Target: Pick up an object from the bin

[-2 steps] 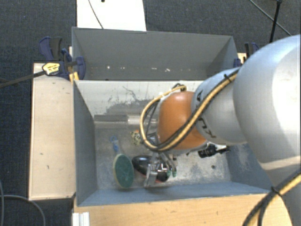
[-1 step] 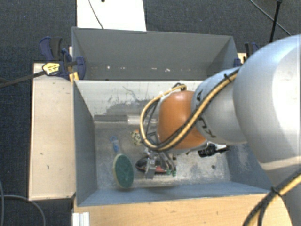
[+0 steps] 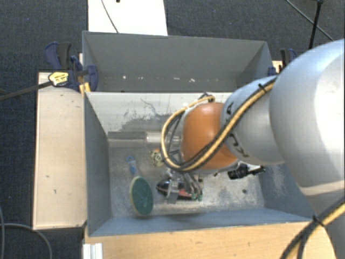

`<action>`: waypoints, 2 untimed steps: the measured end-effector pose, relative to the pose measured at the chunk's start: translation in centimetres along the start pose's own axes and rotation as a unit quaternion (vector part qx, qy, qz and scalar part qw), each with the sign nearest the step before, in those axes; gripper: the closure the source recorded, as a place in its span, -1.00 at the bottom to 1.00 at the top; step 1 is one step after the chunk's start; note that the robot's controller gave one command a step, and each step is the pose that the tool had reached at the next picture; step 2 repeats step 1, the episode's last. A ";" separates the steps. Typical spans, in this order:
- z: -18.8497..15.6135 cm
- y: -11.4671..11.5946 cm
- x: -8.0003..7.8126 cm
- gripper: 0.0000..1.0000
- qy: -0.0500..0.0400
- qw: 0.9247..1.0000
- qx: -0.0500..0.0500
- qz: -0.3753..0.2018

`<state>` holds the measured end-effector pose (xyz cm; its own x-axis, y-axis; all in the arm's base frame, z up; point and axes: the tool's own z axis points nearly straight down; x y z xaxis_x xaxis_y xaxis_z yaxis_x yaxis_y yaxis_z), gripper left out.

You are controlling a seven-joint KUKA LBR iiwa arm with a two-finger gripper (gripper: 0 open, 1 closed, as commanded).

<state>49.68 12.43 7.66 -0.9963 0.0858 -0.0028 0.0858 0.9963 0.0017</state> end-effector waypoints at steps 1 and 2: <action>-12.7 0.1 -0.2 1.00 -0.003 1.000 -0.001 -0.001; -12.7 0.1 -0.2 1.00 -0.003 1.000 -0.001 -0.001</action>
Offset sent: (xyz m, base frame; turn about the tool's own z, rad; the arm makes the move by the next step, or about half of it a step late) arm 0.0001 0.0000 0.1227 0.0000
